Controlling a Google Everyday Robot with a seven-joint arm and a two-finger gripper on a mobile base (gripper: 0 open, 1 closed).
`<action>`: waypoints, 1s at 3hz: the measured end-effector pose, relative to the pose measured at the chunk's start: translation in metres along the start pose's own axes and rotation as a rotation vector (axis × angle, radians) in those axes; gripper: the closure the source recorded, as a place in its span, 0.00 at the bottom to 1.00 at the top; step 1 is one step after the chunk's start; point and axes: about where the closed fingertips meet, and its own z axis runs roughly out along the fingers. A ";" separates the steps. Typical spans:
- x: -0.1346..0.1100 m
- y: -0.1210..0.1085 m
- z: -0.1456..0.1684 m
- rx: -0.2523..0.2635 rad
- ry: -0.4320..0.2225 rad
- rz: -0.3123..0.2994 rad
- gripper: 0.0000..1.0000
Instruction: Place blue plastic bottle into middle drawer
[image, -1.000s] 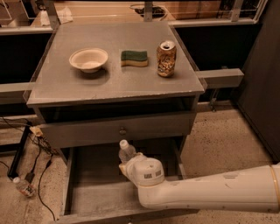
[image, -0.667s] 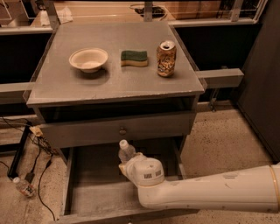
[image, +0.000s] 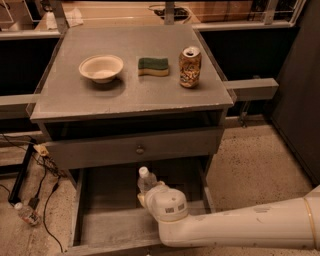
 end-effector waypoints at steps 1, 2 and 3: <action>0.024 0.001 0.004 0.010 -0.003 0.031 1.00; 0.043 0.000 0.005 0.009 -0.008 0.044 1.00; 0.070 0.007 0.012 -0.022 0.005 0.069 1.00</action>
Offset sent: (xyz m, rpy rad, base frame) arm -0.0330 -0.0275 -0.0486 0.1191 0.0223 -0.1268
